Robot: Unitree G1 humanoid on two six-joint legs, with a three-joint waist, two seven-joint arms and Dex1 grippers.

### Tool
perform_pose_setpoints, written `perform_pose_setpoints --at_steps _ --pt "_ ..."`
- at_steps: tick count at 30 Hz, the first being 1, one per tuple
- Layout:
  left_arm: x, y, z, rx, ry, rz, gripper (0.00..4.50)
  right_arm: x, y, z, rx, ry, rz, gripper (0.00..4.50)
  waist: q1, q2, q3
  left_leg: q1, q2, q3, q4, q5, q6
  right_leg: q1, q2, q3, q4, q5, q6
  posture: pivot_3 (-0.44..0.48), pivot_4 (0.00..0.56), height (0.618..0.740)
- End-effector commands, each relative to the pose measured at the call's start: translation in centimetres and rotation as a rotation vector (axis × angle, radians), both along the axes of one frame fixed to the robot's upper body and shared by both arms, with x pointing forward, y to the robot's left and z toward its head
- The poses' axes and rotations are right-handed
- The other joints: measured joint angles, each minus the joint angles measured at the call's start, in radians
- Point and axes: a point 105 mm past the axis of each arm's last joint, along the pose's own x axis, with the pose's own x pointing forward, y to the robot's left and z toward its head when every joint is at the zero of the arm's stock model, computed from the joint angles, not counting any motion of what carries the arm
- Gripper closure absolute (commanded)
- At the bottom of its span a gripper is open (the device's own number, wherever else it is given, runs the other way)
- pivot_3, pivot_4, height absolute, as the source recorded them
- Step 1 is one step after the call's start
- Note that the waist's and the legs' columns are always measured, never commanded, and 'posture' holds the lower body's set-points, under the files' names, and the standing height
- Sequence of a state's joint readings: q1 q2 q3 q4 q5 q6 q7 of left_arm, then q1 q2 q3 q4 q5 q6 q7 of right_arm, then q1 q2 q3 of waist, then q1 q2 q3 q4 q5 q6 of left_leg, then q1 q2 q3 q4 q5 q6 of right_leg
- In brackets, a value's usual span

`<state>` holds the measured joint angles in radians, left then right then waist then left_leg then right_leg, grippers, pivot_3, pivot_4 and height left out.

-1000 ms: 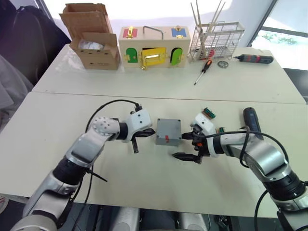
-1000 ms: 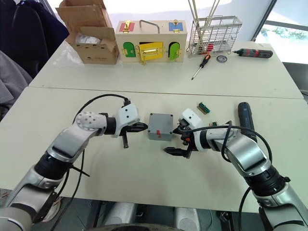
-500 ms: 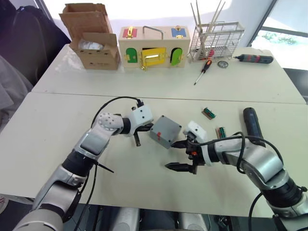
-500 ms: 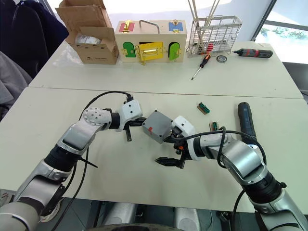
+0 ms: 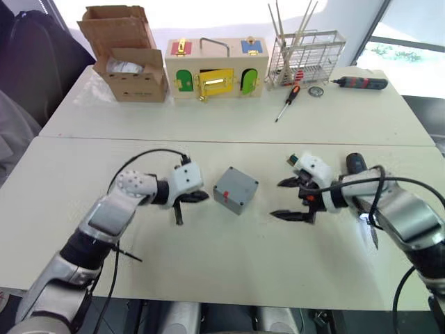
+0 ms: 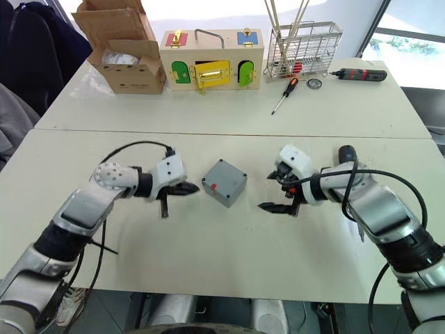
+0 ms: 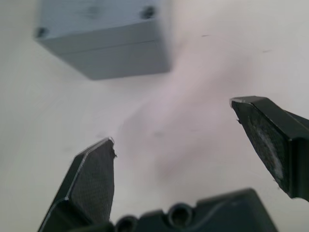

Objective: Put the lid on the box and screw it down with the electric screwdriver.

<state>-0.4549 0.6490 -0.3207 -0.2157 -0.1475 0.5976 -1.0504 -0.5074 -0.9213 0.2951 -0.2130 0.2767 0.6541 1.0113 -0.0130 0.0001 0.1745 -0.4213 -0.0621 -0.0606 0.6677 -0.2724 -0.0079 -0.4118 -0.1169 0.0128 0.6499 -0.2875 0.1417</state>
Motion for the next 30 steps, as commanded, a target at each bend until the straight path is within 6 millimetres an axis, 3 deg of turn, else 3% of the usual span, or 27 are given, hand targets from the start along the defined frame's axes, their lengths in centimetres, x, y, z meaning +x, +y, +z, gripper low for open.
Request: perform_pose_setpoints --at_steps 1,4,10,15,20,30 --pt "-1.3 -0.9 0.7 -0.028 0.009 -0.04 4.5 1.0 1.3 0.0 -0.018 -0.055 0.102 0.02 -0.001 0.0 0.0 0.0 0.0 0.0 0.0 0.0 0.0 0.0 0.0 0.0 0.0 0.0 0.0 0.0 0.15 0.735" --pt "-1.3 -1.6 0.0 -0.019 0.009 -0.03 4.5 1.8 2.5 -0.3 -0.012 -0.063 0.16 0.02 0.001 0.0 0.0 0.0 0.0 0.0 0.0 0.0 0.0 0.0 0.0 0.0 0.0 0.0 0.0 0.0 0.15 0.735" --pt "0.0 -1.8 -0.5 0.0 -0.031 0.031 4.5 0.8 4.8 -0.3 0.037 -0.035 0.29 0.02 0.002 0.0 0.0 0.0 0.0 0.0 0.0 0.0 0.0 0.0 0.0 0.0 0.0 0.0 0.0 0.0 0.15 0.735" --pt "1.8 -1.2 0.0 -0.012 -0.107 0.12 4.5 -1.0 4.8 -0.8 0.033 0.016 0.332 0.02 0.003 0.0 0.0 0.0 0.0 0.0 0.001 0.0 0.0 0.0 0.0 0.0 0.0 0.0 0.0 0.0 0.15 0.735" --pt "2.0 -1.2 0.1 -0.02 -0.118 0.121 4.5 -2.7 5.2 -0.6 0.062 0.055 0.329 0.02 0.002 0.0 0.0 0.0 0.0 0.0 0.001 0.0 0.0 0.0 0.0 0.0 0.0 0.0 0.0 0.0 0.15 0.735" --pt "2.2 -1.1 0.1 -0.004 -0.126 0.11 4.5 -3.2 5.4 -1.2 0.071 0.063 0.278 0.02 0.002 0.0 0.0 0.0 0.0 0.0 0.001 0.0 0.0 0.0 0.0 0.0 0.001 0.0 0.0 0.0 0.15 0.735"
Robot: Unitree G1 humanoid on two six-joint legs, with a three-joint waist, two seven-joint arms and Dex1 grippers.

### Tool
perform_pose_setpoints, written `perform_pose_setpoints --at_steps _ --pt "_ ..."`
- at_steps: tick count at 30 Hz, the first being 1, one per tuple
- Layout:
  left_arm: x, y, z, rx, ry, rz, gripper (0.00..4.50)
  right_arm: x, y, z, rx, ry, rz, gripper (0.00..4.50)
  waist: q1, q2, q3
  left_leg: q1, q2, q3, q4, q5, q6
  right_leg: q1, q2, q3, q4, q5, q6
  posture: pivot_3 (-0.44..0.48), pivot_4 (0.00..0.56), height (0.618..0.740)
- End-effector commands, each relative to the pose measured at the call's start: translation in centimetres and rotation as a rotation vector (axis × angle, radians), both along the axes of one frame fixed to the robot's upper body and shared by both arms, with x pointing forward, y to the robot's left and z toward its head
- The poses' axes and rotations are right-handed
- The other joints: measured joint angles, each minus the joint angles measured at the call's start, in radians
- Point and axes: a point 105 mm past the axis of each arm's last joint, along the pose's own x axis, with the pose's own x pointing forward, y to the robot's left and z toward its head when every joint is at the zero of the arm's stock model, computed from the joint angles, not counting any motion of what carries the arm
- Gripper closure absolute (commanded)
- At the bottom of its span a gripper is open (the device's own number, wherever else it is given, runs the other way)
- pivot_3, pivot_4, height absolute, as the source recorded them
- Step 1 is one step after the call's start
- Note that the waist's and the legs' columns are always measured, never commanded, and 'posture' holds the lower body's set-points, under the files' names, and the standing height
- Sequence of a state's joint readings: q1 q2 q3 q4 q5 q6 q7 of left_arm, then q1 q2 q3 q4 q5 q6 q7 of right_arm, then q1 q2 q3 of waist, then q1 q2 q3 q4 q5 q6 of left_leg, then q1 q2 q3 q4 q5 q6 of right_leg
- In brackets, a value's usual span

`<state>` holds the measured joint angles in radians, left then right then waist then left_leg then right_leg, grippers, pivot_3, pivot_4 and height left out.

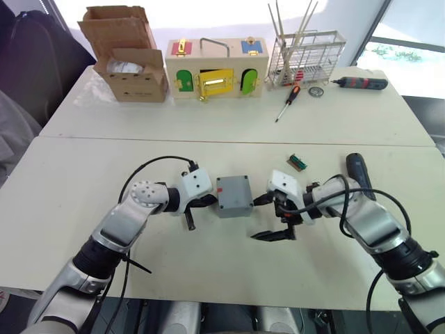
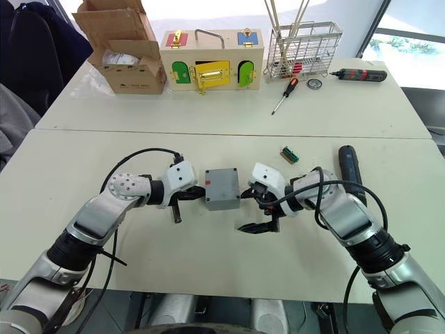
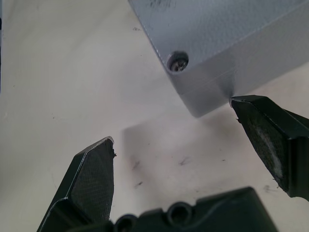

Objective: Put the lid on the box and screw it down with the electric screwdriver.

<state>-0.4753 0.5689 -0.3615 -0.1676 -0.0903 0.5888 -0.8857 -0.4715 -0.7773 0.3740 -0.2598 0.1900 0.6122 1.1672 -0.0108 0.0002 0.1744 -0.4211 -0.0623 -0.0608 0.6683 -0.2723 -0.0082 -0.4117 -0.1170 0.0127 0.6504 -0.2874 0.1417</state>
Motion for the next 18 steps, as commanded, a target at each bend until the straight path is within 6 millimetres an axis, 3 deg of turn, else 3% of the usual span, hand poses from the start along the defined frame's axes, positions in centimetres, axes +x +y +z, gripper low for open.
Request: perform_pose_setpoints --at_steps 1,18 --pt "0.43 0.18 0.7 0.007 -0.044 -0.001 4.5 -0.26 0.87 1.51 0.043 -0.043 0.024 0.02 0.0 0.0 0.0 0.0 0.0 0.0 0.0 0.0 0.0 0.0 0.0 0.0 0.0 0.0 0.0 0.0 0.15 0.735" --pt "1.06 0.39 0.99 0.017 -0.086 0.018 4.5 -1.09 1.66 1.53 0.055 -0.019 0.028 0.02 0.0 0.0 0.0 0.0 0.0 0.0 0.0 0.0 0.0 0.0 0.0 0.0 0.0 0.0 0.0 0.0 0.15 0.735"
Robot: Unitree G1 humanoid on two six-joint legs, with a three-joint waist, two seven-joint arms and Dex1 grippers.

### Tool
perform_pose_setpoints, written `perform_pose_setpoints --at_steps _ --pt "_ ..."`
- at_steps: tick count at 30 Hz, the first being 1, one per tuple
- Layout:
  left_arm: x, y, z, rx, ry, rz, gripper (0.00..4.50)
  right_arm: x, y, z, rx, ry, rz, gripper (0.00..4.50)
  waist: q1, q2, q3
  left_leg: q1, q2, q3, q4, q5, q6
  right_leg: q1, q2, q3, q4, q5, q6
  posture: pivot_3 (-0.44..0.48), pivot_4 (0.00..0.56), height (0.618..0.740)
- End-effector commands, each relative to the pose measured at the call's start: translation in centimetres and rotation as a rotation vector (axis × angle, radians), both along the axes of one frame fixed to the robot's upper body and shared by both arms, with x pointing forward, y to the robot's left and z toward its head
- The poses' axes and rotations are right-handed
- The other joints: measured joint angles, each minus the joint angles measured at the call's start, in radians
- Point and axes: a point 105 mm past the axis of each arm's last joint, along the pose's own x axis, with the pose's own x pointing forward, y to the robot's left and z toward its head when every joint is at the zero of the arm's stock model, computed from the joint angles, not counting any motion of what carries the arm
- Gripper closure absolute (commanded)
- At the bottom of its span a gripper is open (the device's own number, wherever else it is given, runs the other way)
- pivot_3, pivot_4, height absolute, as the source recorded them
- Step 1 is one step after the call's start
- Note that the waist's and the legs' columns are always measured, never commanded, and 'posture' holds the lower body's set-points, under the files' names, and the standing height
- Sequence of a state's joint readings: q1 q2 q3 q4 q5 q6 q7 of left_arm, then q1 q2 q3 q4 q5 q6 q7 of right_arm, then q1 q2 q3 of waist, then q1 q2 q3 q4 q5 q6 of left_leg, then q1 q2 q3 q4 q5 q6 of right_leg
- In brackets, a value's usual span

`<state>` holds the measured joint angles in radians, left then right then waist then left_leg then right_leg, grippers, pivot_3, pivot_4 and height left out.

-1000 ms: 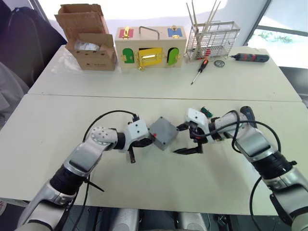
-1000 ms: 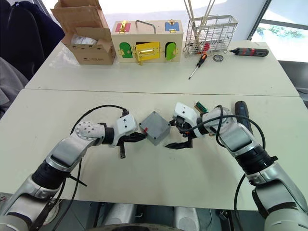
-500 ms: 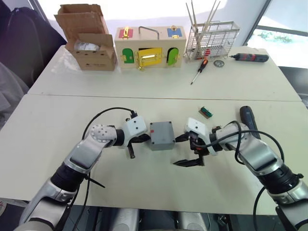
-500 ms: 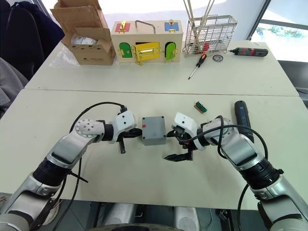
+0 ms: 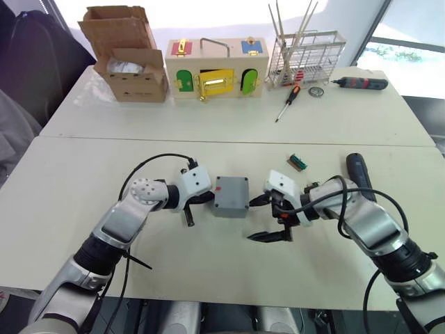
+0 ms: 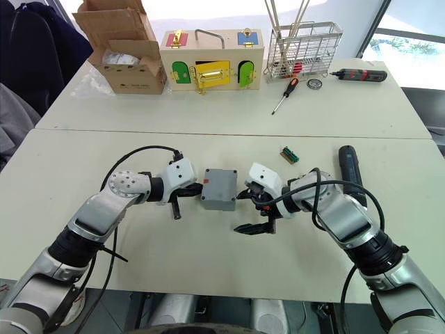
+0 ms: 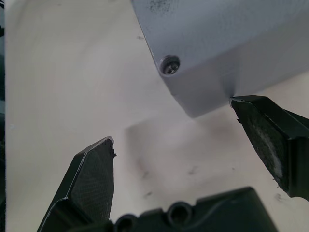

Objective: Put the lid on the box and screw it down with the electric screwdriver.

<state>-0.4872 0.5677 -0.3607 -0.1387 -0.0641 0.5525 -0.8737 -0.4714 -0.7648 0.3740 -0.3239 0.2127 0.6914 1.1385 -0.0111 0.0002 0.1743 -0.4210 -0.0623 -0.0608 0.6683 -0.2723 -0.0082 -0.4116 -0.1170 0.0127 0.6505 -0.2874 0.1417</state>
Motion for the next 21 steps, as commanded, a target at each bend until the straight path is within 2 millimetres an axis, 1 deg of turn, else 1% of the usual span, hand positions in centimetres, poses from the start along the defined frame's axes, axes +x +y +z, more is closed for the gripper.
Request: perform_pose_setpoints --at_steps 1,3,5,7,9,11,12,14,15,17,18,21 --pt "0.4 0.1 0.8 0.002 -0.047 0.004 4.5 -0.6 0.8 1.1 0.04 -0.031 0.034 0.02 0.0 0.0 0.0 0.0 0.0 0.0 0.0 0.0 0.0 0.0 0.0 0.0 0.0 0.0 0.0 0.0 0.15 0.735" --pt "0.2 0.2 0.9 -0.001 -0.04 -0.003 4.5 -0.4 0.6 1.3 0.036 -0.039 0.014 0.02 0.0 0.0 0.0 0.0 0.0 0.0 0.0 0.0 0.0 0.0 0.0 0.0 0.0 0.0 0.0 0.0 0.15 0.735" --pt "-0.5 0.3 1.3 -0.007 -0.024 -0.025 4.5 0.3 -0.4 1.8 0.026 -0.073 -0.045 0.02 0.0 0.0 0.0 0.0 0.0 0.0 0.0 0.0 0.0 0.0 0.0 0.0 0.0 0.0 0.0 0.0 0.15 0.735" --pt "-1.3 1.1 2.2 0.002 -0.022 -0.044 4.5 1.7 -2.7 3.9 0.052 -0.115 -0.175 0.02 0.0 0.0 0.0 0.0 0.0 0.0 0.0 0.0 0.0 0.0 0.0 0.0 0.0 0.0 0.0 0.0 0.15 0.735" --pt "-1.9 2.2 3.2 0.002 -0.026 -0.049 4.5 2.5 -4.8 6.4 0.123 -0.135 -0.308 0.02 0.001 0.0 0.0 0.0 0.0 0.0 0.0 0.0 0.0 -0.001 -0.001 0.0 0.0 0.0 0.0 0.0 0.15 0.735" --pt "-2.3 2.8 4.4 -0.027 -0.031 -0.049 4.5 2.9 -6.4 8.6 0.227 -0.138 -0.416 0.02 0.002 0.0 0.0 0.0 0.0 0.0 0.0 0.0 0.0 0.0 -0.001 0.0 0.0 0.0 0.0 0.0 0.15 0.735" --pt "-2.6 3.0 5.3 -0.062 -0.034 -0.057 4.5 2.9 -7.3 9.7 0.29 -0.136 -0.471 0.02 0.004 0.0 0.0 0.0 0.0 0.0 0.0 0.0 0.0 0.0 -0.001 0.0 0.0 0.0 0.0 0.0 0.15 0.735" --pt "-3.2 2.9 6.8 -0.133 -0.028 -0.07 4.5 2.8 -8.6 10.6 0.371 -0.133 -0.547 0.02 0.004 0.0 0.0 0.0 0.0 0.0 0.0 0.0 0.0 0.0 -0.001 0.0 0.0 0.0 0.0 0.0 0.15 0.735" --pt "-3.4 2.6 7.7 -0.189 -0.02 -0.083 4.5 2.9 -9.4 10.9 0.416 -0.139 -0.596 0.02 0.005 0.0 0.0 0.0 0.0 0.0 0.0 0.0 0.0 0.001 -0.001 0.0 0.0 0.0 0.0 0.0 0.15 0.735" --pt "-4.0 1.6 9.1 -0.307 0.01 -0.11 4.5 3.0 -10.9 10.6 0.491 -0.139 -0.69 0.02 0.01 0.0 0.0 0.0 0.0 0.0 0.0 0.0 0.0 0.001 -0.001 0.0 0.0 0.0 0.0 0.0 0.15 0.735" --pt "-4.3 1.1 9.5 -0.347 0.025 -0.129 4.5 3.2 -11.6 9.9 0.485 -0.155 -0.736 0.02 0.013 0.0 0.0 0.0 0.0 -0.001 0.0 0.0 0.0 0.001 -0.001 0.0 0.0 0.0 0.0 0.0 0.15 0.735" --pt "-4.6 -0.2 9.3 -0.364 0.046 -0.162 4.5 3.6 -13.2 8.1 0.48 -0.2 -0.843 0.02 0.016 -0.001 0.0 0.0 0.0 0.0 0.0 0.0 0.0 0.001 -0.001 0.001 0.0 0.0 0.0 0.0 0.15 0.735"
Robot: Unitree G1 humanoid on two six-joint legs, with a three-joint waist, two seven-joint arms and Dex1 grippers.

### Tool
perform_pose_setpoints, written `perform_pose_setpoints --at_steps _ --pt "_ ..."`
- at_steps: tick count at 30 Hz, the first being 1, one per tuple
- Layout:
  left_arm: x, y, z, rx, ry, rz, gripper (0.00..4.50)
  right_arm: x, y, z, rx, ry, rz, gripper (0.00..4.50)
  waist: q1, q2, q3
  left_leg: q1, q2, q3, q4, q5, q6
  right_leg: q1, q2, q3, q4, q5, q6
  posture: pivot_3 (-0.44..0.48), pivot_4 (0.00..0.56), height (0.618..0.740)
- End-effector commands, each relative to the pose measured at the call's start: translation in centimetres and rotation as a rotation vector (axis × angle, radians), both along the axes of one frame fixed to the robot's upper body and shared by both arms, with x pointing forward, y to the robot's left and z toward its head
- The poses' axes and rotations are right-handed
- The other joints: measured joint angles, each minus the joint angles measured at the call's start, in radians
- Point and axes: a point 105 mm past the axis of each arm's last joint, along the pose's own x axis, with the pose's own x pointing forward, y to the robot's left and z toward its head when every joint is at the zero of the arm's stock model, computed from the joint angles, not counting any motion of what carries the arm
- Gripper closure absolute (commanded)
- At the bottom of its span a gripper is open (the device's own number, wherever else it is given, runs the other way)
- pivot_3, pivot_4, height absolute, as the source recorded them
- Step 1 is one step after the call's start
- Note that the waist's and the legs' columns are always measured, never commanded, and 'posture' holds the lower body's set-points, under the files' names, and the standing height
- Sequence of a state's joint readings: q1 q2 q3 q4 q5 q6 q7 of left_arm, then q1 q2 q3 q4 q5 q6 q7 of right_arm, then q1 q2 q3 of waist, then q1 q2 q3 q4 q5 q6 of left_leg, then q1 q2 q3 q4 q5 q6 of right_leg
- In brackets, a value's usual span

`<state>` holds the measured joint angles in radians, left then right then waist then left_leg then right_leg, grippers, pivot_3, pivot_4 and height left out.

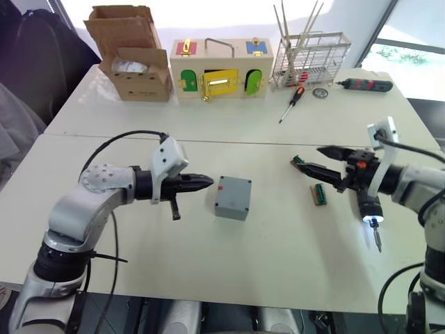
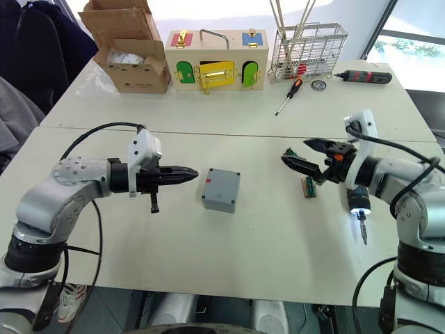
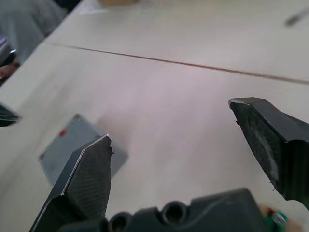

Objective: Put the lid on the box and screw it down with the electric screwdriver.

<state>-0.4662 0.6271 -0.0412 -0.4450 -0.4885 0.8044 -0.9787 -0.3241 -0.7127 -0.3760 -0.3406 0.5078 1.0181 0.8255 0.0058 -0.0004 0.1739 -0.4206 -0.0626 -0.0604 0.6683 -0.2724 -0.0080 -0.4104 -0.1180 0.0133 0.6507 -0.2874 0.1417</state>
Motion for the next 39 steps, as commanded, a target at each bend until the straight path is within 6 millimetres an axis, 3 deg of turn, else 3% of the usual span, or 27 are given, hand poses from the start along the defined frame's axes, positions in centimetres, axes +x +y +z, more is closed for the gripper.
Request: perform_pose_setpoints --at_steps 1,4,7,26,37,39 --pt "-0.4 -1.4 0.5 -0.02 -0.015 -0.035 4.5 0.5 -1.8 -0.4 -0.008 -0.081 -0.129 0.02 -0.001 0.0 0.0 0.001 0.0 0.001 0.0 0.0 0.0 0.0 0.0 0.001 0.0 0.0 0.0 0.0 0.15 0.735" --pt "-0.5 -2.4 0.2 -0.024 -0.011 -0.05 4.5 0.1 -2.3 -2.0 -0.035 -0.08 -0.169 0.75 0.0 0.0 0.0 0.001 0.0 0.001 0.0 0.0 0.0 0.0 0.0 0.001 0.001 0.0 0.0 0.0 0.15 0.735" --pt "-0.7 -2.7 -0.1 -0.023 0.001 -0.061 4.5 -0.5 -2.6 -3.4 -0.072 -0.068 -0.181 1.75 -0.001 0.0 0.0 0.002 0.0 0.002 0.0 0.0 0.0 0.0 0.0 0.001 0.001 0.0 0.0 0.0 0.15 0.735" --pt "-0.4 -3.1 -0.9 0.001 0.005 -0.069 4.5 0.1 -3.0 -6.2 -0.096 -0.045 -0.271 1.75 0.002 0.0 0.0 0.004 0.0 0.002 -0.001 0.0 0.0 0.002 0.001 0.002 0.0 0.0 0.0 0.0 0.15 0.735" --pt "-0.4 -3.0 -1.0 -0.002 0.003 -0.06 4.5 0.2 -3.1 -6.6 -0.08 -0.036 -0.291 1.75 0.001 0.0 0.0 0.004 0.0 0.002 -0.001 0.0 0.0 0.002 0.001 0.002 0.0 0.0 0.0 0.0 0.15 0.735" --pt "-0.4 -3.0 -1.0 -0.001 0.003 -0.06 4.5 0.3 -3.2 -6.5 -0.075 -0.038 -0.297 2.4 0.001 0.0 0.0 0.004 0.0 0.002 -0.001 0.0 0.0 0.002 0.001 0.002 0.0 0.0 0.0 0.0 0.15 0.735"
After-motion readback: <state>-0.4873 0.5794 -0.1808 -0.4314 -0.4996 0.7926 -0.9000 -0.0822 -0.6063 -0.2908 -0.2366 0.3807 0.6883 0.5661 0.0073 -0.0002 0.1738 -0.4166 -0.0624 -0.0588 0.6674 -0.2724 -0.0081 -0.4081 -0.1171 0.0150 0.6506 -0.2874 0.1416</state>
